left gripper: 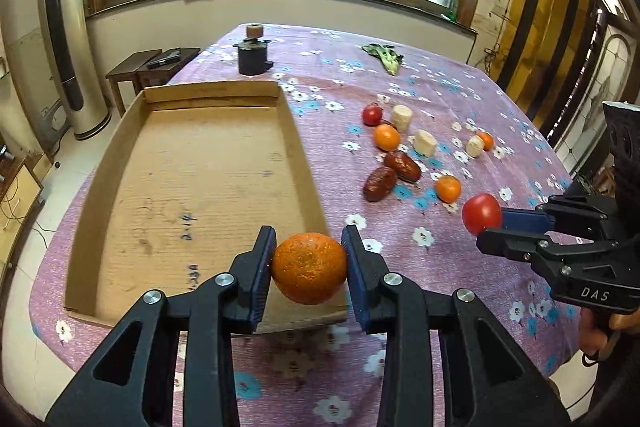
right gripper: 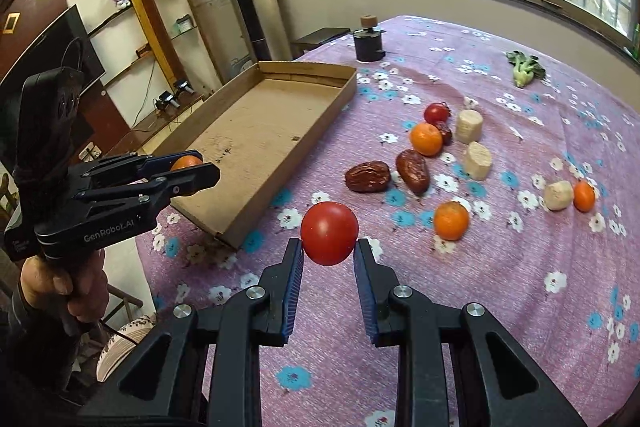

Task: Organize fruits
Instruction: 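Carry the tangerine and tomato over the cardboard tray with both tools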

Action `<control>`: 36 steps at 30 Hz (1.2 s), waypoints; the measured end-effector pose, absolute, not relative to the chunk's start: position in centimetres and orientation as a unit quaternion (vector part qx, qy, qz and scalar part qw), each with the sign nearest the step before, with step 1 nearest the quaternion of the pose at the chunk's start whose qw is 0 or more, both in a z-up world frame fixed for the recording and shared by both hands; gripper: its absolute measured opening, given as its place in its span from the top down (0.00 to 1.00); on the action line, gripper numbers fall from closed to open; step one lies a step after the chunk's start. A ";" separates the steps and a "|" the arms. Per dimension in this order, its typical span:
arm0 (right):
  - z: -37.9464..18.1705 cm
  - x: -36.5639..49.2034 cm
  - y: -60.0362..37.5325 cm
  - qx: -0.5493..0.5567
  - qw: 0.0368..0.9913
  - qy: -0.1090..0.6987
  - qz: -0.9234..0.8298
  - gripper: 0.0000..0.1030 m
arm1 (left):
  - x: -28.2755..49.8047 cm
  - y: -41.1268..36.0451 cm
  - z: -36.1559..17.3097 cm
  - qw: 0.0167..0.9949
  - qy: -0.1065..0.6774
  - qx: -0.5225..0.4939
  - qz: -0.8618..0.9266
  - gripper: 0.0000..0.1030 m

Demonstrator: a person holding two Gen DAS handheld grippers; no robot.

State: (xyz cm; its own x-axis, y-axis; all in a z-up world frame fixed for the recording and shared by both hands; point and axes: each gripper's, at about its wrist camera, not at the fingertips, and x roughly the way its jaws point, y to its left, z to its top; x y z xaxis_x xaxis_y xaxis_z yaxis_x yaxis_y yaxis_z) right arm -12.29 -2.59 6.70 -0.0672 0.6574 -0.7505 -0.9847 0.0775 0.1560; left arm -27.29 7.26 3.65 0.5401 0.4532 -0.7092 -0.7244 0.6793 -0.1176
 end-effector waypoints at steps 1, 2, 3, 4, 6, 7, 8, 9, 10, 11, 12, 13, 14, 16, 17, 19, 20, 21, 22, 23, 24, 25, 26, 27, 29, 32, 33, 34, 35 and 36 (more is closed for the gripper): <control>6.7 -12.4 -2.3 -0.231 0.641 0.354 0.641 0.75 | -27.4 7.4 3.7 0.853 0.332 -0.204 0.346 0.69; 6.7 -12.6 -2.1 -0.231 0.639 0.354 0.642 0.75 | -27.6 7.6 3.7 0.853 0.330 -0.206 0.349 0.69; 6.7 -12.6 -2.0 -0.231 0.638 0.354 0.643 0.75 | -27.8 7.8 3.7 0.852 0.329 -0.207 0.351 0.69; 6.7 -12.8 -1.8 -0.231 0.637 0.353 0.645 0.75 | -27.9 7.9 3.7 0.851 0.329 -0.208 0.353 0.69; 6.7 -13.2 -1.3 -0.228 0.631 0.356 0.650 0.75 | -28.3 8.3 3.7 0.849 0.327 -0.210 0.358 0.69; 6.7 -13.5 -0.9 -0.228 0.626 0.357 0.655 0.75 | -28.5 8.6 3.7 0.848 0.325 -0.211 0.362 0.69; 6.7 -13.7 -0.6 -0.229 0.623 0.357 0.657 0.75 | -28.7 8.8 3.7 0.847 0.324 -0.211 0.365 0.69; 6.7 -14.0 -0.3 -0.230 0.620 0.356 0.661 0.75 | -29.0 9.1 3.8 0.845 0.322 -0.212 0.370 0.69; 6.7 -14.5 0.0 -0.231 0.615 0.356 0.665 0.75 | -29.4 9.4 3.8 0.843 0.320 -0.213 0.376 0.69; 6.8 -15.0 0.6 -0.232 0.609 0.355 0.670 0.75 | -29.7 9.7 3.8 0.841 0.319 -0.214 0.381 0.69; 6.7 -15.4 0.9 -0.233 0.605 0.355 0.674 0.75 | -30.0 10.1 3.8 0.838 0.318 -0.215 0.387 0.69; 6.7 -15.9 1.5 -0.233 0.597 0.356 0.680 0.75 | -30.4 10.4 3.8 0.836 0.316 -0.217 0.393 0.69; 6.7 -16.4 2.0 -0.233 0.592 0.357 0.683 0.75 | -30.7 10.9 3.7 0.833 0.314 -0.220 0.398 0.69; 6.5 -17.5 3.1 -0.237 0.579 0.359 0.693 0.75 | -31.4 11.7 3.4 0.827 0.315 -0.225 0.408 0.69; 6.3 -18.2 3.9 -0.240 0.569 0.361 0.699 0.75 | -31.7 12.1 3.2 0.825 0.315 -0.227 0.411 0.69; 5.8 -19.3 5.3 -0.248 0.556 0.363 0.705 0.75 | -32.3 12.9 2.8 0.819 0.318 -0.236 0.416 0.69; 5.6 -19.9 6.1 -0.255 0.552 0.361 0.706 0.75 | -32.5 13.1 2.6 0.817 0.319 -0.238 0.417 0.69; 5.3 -20.4 6.8 -0.262 0.548 0.361 0.707 0.75 | -32.6 13.4 2.5 0.815 0.320 -0.239 0.419 0.69; 5.1 -20.8 7.3 -0.267 0.543 0.363 0.708 0.75 | -32.7 13.6 2.3 0.813 0.323 -0.240 0.420 0.69; 4.7 -21.2 7.9 -0.273 0.537 0.365 0.709 0.75 | -32.8 13.8 2.1 0.812 0.326 -0.240 0.421 0.69; 4.4 -21.6 8.5 -0.281 0.533 0.366 0.709 0.75 | -32.9 13.9 2.0 0.811 0.327 -0.240 0.421 0.69; 4.2 -21.8 8.8 -0.284 0.532 0.367 0.708 0.75 | -32.9 14.0 1.8 0.811 0.330 -0.241 0.419 0.69; 3.8 -22.0 9.3 -0.289 0.528 0.372 0.706 0.75 | -32.8 14.2 1.5 0.809 0.335 -0.241 0.418 0.69; 3.5 -22.1 9.5 -0.292 0.526 0.374 0.706 0.75 | -32.8 14.3 1.3 0.808 0.338 -0.243 0.417 0.69; 2.9 -22.3 10.0 -0.303 0.521 0.378 0.703 0.75 | -32.7 14.6 0.8 0.807 0.345 -0.247 0.411 0.69; 2.1 -22.4 10.7 -0.317 0.514 0.382 0.699 0.75 | -32.5 14.9 0.1 0.804 0.357 -0.249 0.406 0.69; 2.2 -22.5 10.7 -0.321 0.513 0.383 0.698 0.75 | -32.4 14.9 0.0 0.803 0.360 -0.249 0.405 0.69; 2.0 -22.6 11.0 -0.325 0.510 0.384 0.697 0.75 | -32.2 15.1 -0.3 0.801 0.366 -0.250 0.402 0.69; 1.7 -22.7 11.2 -0.331 0.507 0.385 0.696 0.75 | -32.2 15.1 -0.5 0.800 0.368 -0.251 0.402 0.69; 1.5 -22.8 11.3 -0.335 0.505 0.386 0.696 0.75 | -32.1 15.2 -0.8 0.798 0.372 -0.253 0.401 0.69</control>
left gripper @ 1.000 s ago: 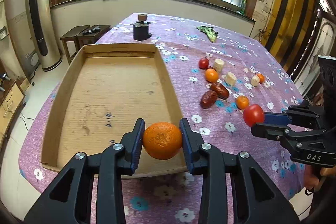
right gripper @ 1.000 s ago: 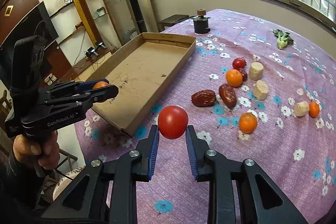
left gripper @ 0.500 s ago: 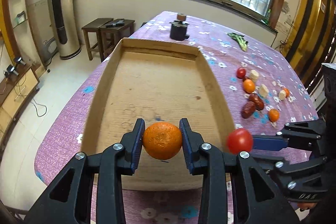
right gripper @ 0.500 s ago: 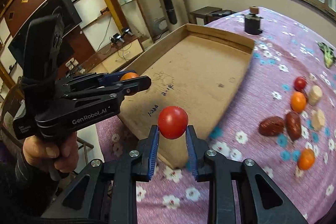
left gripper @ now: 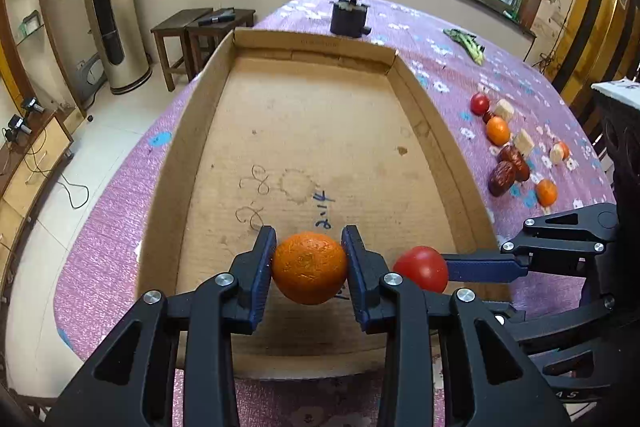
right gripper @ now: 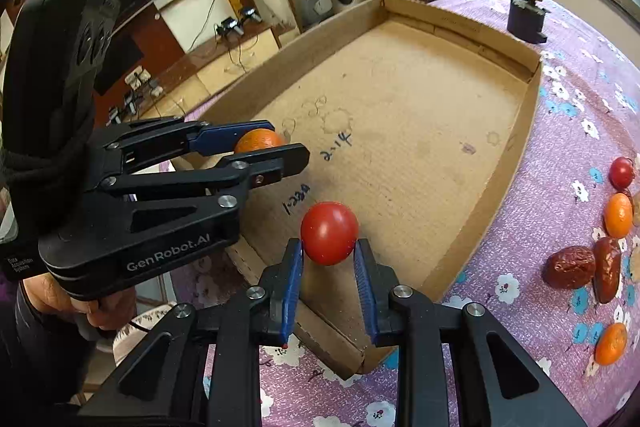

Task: Organize fruits
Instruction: 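Carry the tangerine and tomato over the cardboard tray with both tools, then open the left tool and right tool, dropping both fruits into the tray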

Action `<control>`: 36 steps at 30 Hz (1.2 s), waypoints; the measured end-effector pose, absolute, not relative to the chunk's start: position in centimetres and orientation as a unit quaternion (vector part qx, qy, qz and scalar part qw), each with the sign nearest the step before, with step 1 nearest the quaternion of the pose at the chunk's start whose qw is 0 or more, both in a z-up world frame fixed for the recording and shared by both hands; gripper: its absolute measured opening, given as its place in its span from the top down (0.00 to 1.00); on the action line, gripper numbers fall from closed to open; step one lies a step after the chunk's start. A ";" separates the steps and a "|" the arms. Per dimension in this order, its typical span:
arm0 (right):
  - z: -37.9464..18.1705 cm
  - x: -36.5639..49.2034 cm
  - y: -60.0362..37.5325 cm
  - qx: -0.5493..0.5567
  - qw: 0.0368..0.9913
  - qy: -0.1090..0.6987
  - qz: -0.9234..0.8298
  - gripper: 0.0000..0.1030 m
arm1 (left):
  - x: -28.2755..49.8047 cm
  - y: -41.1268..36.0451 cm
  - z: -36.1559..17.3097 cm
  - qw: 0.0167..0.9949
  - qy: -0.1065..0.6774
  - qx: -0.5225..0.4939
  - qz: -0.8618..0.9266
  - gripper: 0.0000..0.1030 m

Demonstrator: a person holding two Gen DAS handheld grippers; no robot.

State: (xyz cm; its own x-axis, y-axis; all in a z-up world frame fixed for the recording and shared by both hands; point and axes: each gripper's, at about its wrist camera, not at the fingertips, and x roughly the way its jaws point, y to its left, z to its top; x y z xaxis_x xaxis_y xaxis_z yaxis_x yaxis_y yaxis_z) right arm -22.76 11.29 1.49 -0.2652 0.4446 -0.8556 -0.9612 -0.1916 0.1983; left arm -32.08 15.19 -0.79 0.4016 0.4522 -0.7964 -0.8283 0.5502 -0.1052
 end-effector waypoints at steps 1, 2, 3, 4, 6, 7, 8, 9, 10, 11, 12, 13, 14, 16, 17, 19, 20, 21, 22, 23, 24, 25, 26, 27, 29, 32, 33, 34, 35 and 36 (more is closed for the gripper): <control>1.2 -22.8 11.5 -0.340 0.502 0.388 0.694 0.75 | -32.0 15.3 -1.1 0.796 0.377 -0.255 0.398 0.69; 1.0 -22.9 11.6 -0.344 0.500 0.390 0.693 0.75 | -32.0 15.3 -1.3 0.794 0.380 -0.257 0.398 0.69; 0.8 -23.1 11.6 -0.348 0.499 0.391 0.691 0.74 | -32.0 15.4 -1.5 0.792 0.383 -0.259 0.399 0.69; 0.6 -23.0 11.7 -0.350 0.498 0.391 0.690 0.74 | -32.0 15.3 -1.6 0.793 0.383 -0.256 0.399 0.69; 0.6 -22.9 11.8 -0.349 0.495 0.394 0.691 0.72 | -31.9 15.1 -1.6 0.791 0.388 -0.252 0.400 0.69; 0.6 -22.9 11.8 -0.349 0.494 0.396 0.690 0.72 | -31.8 15.0 -1.6 0.791 0.389 -0.251 0.401 0.67; 0.6 -22.8 11.7 -0.348 0.496 0.397 0.689 0.72 | -31.8 15.0 -1.6 0.789 0.391 -0.250 0.402 0.63; 0.6 -22.8 11.8 -0.348 0.498 0.397 0.688 0.71 | -31.8 15.0 -1.5 0.789 0.390 -0.250 0.405 0.50; 0.7 -22.8 11.7 -0.347 0.500 0.396 0.687 0.69 | -32.0 14.9 -1.3 0.788 0.385 -0.250 0.411 0.40; 0.8 -22.7 11.5 -0.345 0.503 0.394 0.687 0.68 | -32.2 14.8 -1.2 0.788 0.381 -0.249 0.414 0.38; 0.9 -22.6 11.4 -0.341 0.505 0.394 0.688 0.65 | -32.3 14.8 -1.0 0.789 0.377 -0.247 0.417 0.37; 1.1 -22.5 11.1 -0.337 0.507 0.394 0.688 0.61 | -32.4 14.7 -0.7 0.790 0.375 -0.246 0.418 0.37; 1.3 -22.3 10.8 -0.332 0.511 0.394 0.688 0.60 | -32.5 14.6 -0.5 0.792 0.373 -0.246 0.417 0.37; 1.8 -22.0 10.3 -0.324 0.514 0.394 0.690 0.59 | -32.6 14.5 -0.2 0.793 0.369 -0.245 0.418 0.38; 2.0 -21.8 10.0 -0.320 0.515 0.394 0.691 0.59 | -32.6 14.5 -0.1 0.793 0.368 -0.245 0.419 0.38; 2.4 -21.6 9.4 -0.312 0.518 0.392 0.693 0.59 | -32.7 14.3 0.2 0.794 0.365 -0.246 0.419 0.38; 2.8 -21.4 8.9 -0.306 0.520 0.392 0.695 0.59 | -32.6 14.2 0.4 0.795 0.364 -0.245 0.420 0.38; 3.1 -21.3 8.5 -0.301 0.521 0.390 0.697 0.59 | -32.6 14.0 0.6 0.795 0.363 -0.244 0.420 0.38; 3.2 -21.1 8.3 -0.298 0.523 0.389 0.698 0.59 | -32.5 13.9 0.8 0.796 0.361 -0.242 0.421 0.38; 3.5 -20.9 7.9 -0.293 0.526 0.389 0.697 0.59 | -32.4 13.8 1.0 0.797 0.360 -0.240 0.421 0.38; 3.8 -20.7 7.5 -0.288 0.530 0.389 0.696 0.59 | -32.4 13.7 1.1 0.797 0.359 -0.240 0.421 0.38; 4.0 -20.5 7.2 -0.283 0.533 0.389 0.696 0.59 | -32.3 13.6 1.3 0.798 0.358 -0.240 0.422 0.38; 4.2 -20.2 6.8 -0.278 0.536 0.389 0.696 0.59 | -32.3 13.6 1.4 0.798 0.358 -0.240 0.422 0.38; 4.3 -20.0 6.5 -0.275 0.539 0.389 0.695 0.58 | -32.2 13.5 1.5 0.798 0.357 -0.239 0.423 0.38; 4.8 -19.5 5.8 -0.267 0.545 0.387 0.694 0.59 | -32.0 13.2 1.9 0.799 0.356 -0.235 0.424 0.38; 5.5 -18.7 4.7 -0.256 0.553 0.385 0.693 0.58 | -31.7 12.8 2.3 0.801 0.355 -0.231 0.424 0.38; 5.8 -18.4 4.4 -0.252 0.557 0.384 0.692 0.58 | -31.6 12.6 2.5 0.802 0.355 -0.229 0.423 0.38; 5.9 -18.2 4.1 -0.249 0.559 0.384 0.691 0.58 | -31.4 12.5 2.6 0.802 0.355 -0.227 0.423 0.38; 6.1 -17.9 3.8 -0.246 0.562 0.383 0.691 0.58 | -31.2 12.3 2.7 0.804 0.355 -0.225 0.421 0.38; 6.3 -17.6 3.4 -0.242 0.566 0.383 0.689 0.58 | -31.0 12.1 2.8 0.805 0.356 -0.223 0.419 0.38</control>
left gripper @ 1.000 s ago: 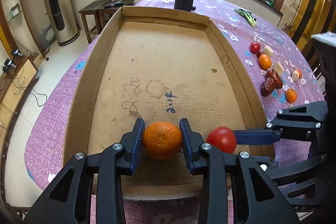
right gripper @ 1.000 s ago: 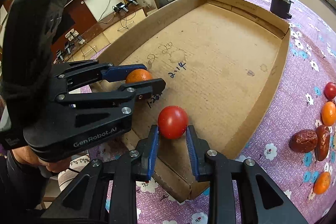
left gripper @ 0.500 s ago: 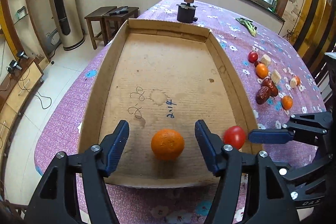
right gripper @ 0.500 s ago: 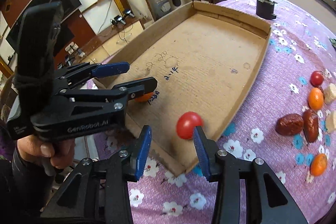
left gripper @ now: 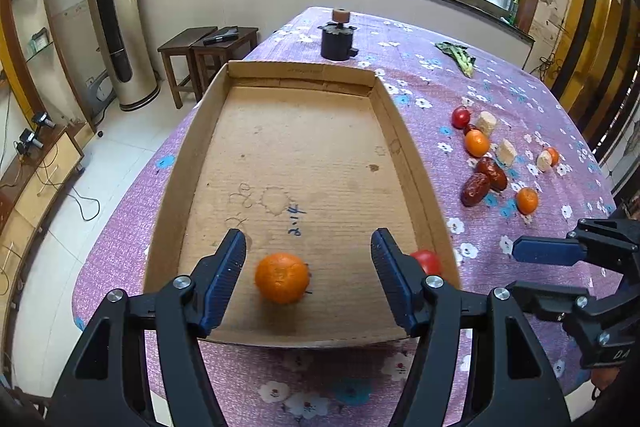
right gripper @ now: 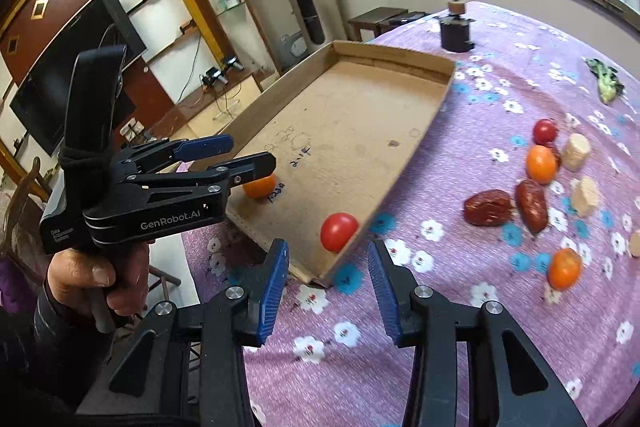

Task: Organize fruits
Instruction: 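Open the left tool and right tool, dropping both fruits into the tray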

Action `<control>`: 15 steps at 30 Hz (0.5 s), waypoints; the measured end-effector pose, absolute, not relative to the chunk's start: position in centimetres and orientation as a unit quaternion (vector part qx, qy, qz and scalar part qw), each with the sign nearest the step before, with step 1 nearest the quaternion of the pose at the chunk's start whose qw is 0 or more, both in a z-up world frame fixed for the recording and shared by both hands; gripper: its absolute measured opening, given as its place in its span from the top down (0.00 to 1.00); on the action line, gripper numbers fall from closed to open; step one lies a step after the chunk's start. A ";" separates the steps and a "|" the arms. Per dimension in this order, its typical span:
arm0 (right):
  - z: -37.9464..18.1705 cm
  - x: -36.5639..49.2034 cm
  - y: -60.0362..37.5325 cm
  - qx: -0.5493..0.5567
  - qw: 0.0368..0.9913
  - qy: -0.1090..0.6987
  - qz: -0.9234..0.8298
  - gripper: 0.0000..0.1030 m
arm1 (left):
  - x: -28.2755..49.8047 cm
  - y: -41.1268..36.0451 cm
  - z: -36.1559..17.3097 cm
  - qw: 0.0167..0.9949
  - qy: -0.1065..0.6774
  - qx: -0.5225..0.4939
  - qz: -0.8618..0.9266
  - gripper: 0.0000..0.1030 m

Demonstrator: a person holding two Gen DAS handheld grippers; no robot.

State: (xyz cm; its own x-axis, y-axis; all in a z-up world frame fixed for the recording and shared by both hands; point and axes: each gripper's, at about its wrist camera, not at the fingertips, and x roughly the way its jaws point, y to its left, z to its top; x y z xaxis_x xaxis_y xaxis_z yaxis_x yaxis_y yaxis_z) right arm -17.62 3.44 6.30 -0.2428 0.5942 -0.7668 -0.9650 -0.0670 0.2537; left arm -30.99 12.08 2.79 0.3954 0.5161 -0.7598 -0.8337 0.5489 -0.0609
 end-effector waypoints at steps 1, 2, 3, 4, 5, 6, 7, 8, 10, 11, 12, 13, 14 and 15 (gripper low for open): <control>6.4 -17.4 3.3 -0.240 0.568 0.383 0.688 0.58 | -30.9 11.9 2.9 0.805 0.356 -0.221 0.419 0.38; 6.5 -17.1 2.9 -0.238 0.571 0.383 0.687 0.58 | -30.7 11.8 2.9 0.806 0.356 -0.220 0.418 0.38; 6.5 -16.9 2.7 -0.235 0.574 0.383 0.685 0.58 | -30.5 11.6 3.0 0.807 0.357 -0.219 0.416 0.38; 6.6 -16.6 2.3 -0.233 0.576 0.382 0.684 0.58 | -30.2 11.5 3.1 0.808 0.357 -0.218 0.414 0.38; 6.6 -16.3 2.0 -0.231 0.579 0.383 0.682 0.58 | -30.0 11.3 3.2 0.809 0.357 -0.217 0.413 0.38; 6.6 -15.9 1.9 -0.229 0.582 0.383 0.680 0.58 | -29.8 11.1 3.3 0.810 0.358 -0.214 0.412 0.38; 6.6 -15.5 1.6 -0.226 0.586 0.384 0.677 0.58 | -29.7 11.0 3.3 0.811 0.358 -0.213 0.411 0.38; 6.7 -15.3 1.2 -0.224 0.589 0.384 0.675 0.58 | -29.5 10.8 3.4 0.812 0.358 -0.211 0.409 0.38; 6.7 -14.6 0.6 -0.218 0.594 0.386 0.671 0.58 | -29.2 10.5 3.5 0.814 0.358 -0.210 0.406 0.38; 6.7 -14.3 0.3 -0.216 0.596 0.387 0.669 0.58 | -29.0 10.4 3.5 0.815 0.358 -0.210 0.404 0.38; 6.7 -14.0 -0.1 -0.213 0.599 0.388 0.667 0.58 | -28.8 10.2 3.6 0.816 0.359 -0.208 0.403 0.38; 6.7 -13.7 -0.3 -0.211 0.601 0.389 0.665 0.58 | -28.6 10.0 3.6 0.817 0.359 -0.206 0.401 0.38; 6.7 -13.4 -0.6 -0.209 0.604 0.390 0.663 0.58 | -28.4 9.8 3.6 0.819 0.361 -0.204 0.398 0.38; 6.6 -13.0 -0.9 -0.207 0.607 0.392 0.660 0.58 | -28.2 9.6 3.7 0.820 0.362 -0.203 0.395 0.38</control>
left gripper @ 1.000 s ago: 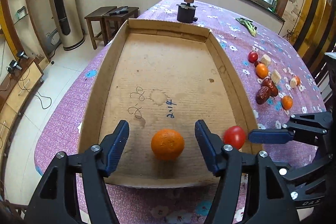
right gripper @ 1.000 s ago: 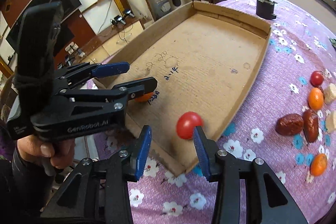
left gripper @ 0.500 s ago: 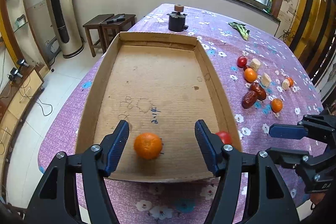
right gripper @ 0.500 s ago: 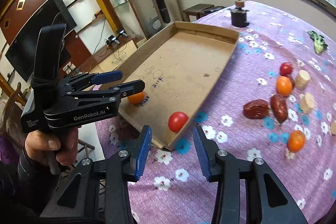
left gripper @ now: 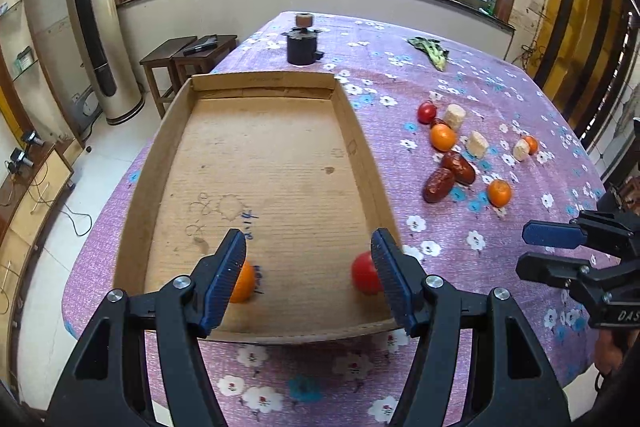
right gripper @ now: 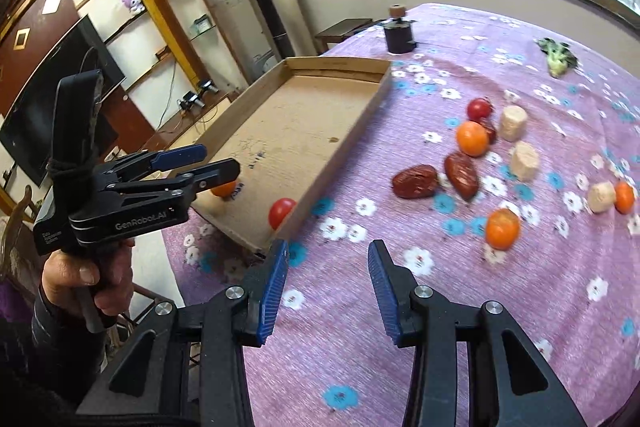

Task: Organize fruits
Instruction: 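Open the left tool and right tool, dropping both fruits into the tray, then grasp the dried red date with the left tool while the right tool grasps a tangerine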

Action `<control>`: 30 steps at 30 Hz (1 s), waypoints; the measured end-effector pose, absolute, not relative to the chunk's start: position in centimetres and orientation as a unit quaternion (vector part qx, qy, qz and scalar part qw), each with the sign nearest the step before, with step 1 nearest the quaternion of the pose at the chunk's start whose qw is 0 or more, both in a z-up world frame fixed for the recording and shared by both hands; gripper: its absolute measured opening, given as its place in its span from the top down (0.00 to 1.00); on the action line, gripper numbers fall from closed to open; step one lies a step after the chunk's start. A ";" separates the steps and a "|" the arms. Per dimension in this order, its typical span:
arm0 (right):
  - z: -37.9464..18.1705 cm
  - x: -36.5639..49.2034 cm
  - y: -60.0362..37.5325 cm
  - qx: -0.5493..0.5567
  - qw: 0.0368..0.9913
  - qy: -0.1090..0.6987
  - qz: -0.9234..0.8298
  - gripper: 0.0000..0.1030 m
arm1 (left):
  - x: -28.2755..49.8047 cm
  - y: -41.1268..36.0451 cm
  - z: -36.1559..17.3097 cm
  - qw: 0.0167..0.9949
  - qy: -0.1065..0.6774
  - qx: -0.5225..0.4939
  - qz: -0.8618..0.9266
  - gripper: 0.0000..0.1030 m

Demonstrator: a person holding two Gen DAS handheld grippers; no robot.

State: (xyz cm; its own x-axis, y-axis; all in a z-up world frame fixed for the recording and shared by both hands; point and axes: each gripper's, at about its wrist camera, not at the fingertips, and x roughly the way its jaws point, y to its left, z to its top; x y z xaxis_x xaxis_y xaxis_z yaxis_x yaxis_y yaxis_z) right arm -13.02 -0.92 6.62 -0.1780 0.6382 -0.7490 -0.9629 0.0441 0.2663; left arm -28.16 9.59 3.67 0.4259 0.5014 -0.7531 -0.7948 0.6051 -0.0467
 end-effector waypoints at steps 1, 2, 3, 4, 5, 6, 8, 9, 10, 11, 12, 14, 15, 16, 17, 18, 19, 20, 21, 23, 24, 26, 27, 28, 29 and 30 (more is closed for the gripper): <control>6.6 -12.7 -1.3 -0.205 0.610 0.394 0.656 0.58 | -27.9 9.4 3.7 0.820 0.362 -0.202 0.394 0.38; 6.6 -12.3 -1.6 -0.202 0.613 0.396 0.653 0.58 | -27.7 9.2 3.7 0.822 0.362 -0.202 0.390 0.38; 6.6 -12.0 -1.9 -0.200 0.615 0.398 0.651 0.58 | -27.4 9.0 3.8 0.824 0.362 -0.201 0.387 0.38; 6.6 -11.7 -2.1 -0.199 0.618 0.399 0.648 0.58 | -27.2 8.9 3.8 0.825 0.363 -0.201 0.384 0.38; 6.6 -11.3 -2.4 -0.198 0.621 0.400 0.644 0.58 | -26.9 8.6 3.8 0.827 0.363 -0.200 0.380 0.38; 6.5 -11.0 -2.6 -0.196 0.624 0.401 0.641 0.58 | -26.5 8.4 3.8 0.829 0.364 -0.199 0.376 0.38; 6.6 -10.4 -3.2 -0.192 0.631 0.401 0.636 0.58 | -26.0 7.9 3.9 0.833 0.365 -0.196 0.367 0.38; 6.5 -10.1 -3.5 -0.190 0.633 0.402 0.633 0.58 | -25.5 7.5 4.0 0.835 0.366 -0.193 0.362 0.38; 6.5 -9.8 -3.7 -0.189 0.637 0.404 0.629 0.58 | -25.3 7.3 4.0 0.837 0.366 -0.192 0.359 0.38; 6.4 -9.4 -4.0 -0.187 0.640 0.404 0.627 0.58 | -24.9 7.0 4.0 0.840 0.366 -0.191 0.353 0.38; 6.4 -9.1 -4.3 -0.185 0.644 0.404 0.623 0.58 | -24.5 6.8 4.1 0.842 0.367 -0.190 0.347 0.38; 6.2 -8.5 -4.8 -0.182 0.649 0.407 0.616 0.58 | -23.6 6.3 4.1 0.847 0.369 -0.188 0.333 0.38; 6.1 -8.2 -5.1 -0.180 0.652 0.408 0.614 0.58 | -23.3 6.1 4.1 0.849 0.370 -0.186 0.328 0.38; 6.1 -7.9 -5.4 -0.178 0.655 0.409 0.610 0.58 | -22.8 5.8 4.1 0.851 0.371 -0.184 0.323 0.38; 6.1 -7.5 -5.7 -0.177 0.658 0.410 0.606 0.58 | -22.3 5.6 4.0 0.853 0.372 -0.183 0.317 0.38; 6.0 -7.2 -5.9 -0.175 0.660 0.411 0.604 0.58 | -22.0 5.4 4.0 0.854 0.373 -0.182 0.313 0.38; 6.0 -7.0 -6.1 -0.174 0.662 0.412 0.601 0.58 | -21.6 5.2 3.9 0.856 0.373 -0.182 0.309 0.38; 6.0 -6.8 -6.4 -0.172 0.665 0.413 0.598 0.58 | -21.1 5.1 3.8 0.857 0.374 -0.183 0.304 0.38; 5.9 -6.5 -6.6 -0.170 0.668 0.413 0.596 0.58 | -20.9 5.0 3.7 0.858 0.375 -0.184 0.300 0.38; 5.8 -6.1 -6.9 -0.168 0.671 0.415 0.592 0.58 | -20.1 4.8 3.5 0.858 0.379 -0.183 0.294 0.38; 5.8 -5.9 -7.0 -0.167 0.672 0.415 0.590 0.58 | -19.8 4.7 3.4 0.859 0.380 -0.182 0.290 0.38; 5.7 -5.7 -7.1 -0.166 0.675 0.416 0.586 0.58 | -19.3 4.7 3.2 0.859 0.383 -0.182 0.287 0.38; 5.7 -5.6 -7.1 -0.166 0.676 0.416 0.585 0.58 | -19.0 4.8 3.1 0.858 0.385 -0.183 0.285 0.38; 5.6 -5.5 -7.1 -0.165 0.676 0.416 0.585 0.58 | -18.8 4.9 2.9 0.858 0.387 -0.185 0.283 0.38; 5.6 -5.4 -7.1 -0.164 0.677 0.417 0.584 0.58 | -18.5 5.0 2.8 0.857 0.388 -0.187 0.282 0.38; 5.5 -5.2 -7.1 -0.164 0.678 0.416 0.583 0.58 | -18.3 5.1 2.6 0.856 0.388 -0.190 0.282 0.38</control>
State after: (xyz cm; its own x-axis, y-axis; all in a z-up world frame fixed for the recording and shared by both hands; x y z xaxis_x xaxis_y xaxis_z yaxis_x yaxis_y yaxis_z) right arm -5.23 -7.06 5.55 -0.0269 0.6542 -0.7558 -0.9274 0.2659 0.2631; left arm -18.35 5.07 2.62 0.5396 0.3344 -0.7727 -0.6302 0.7690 -0.1074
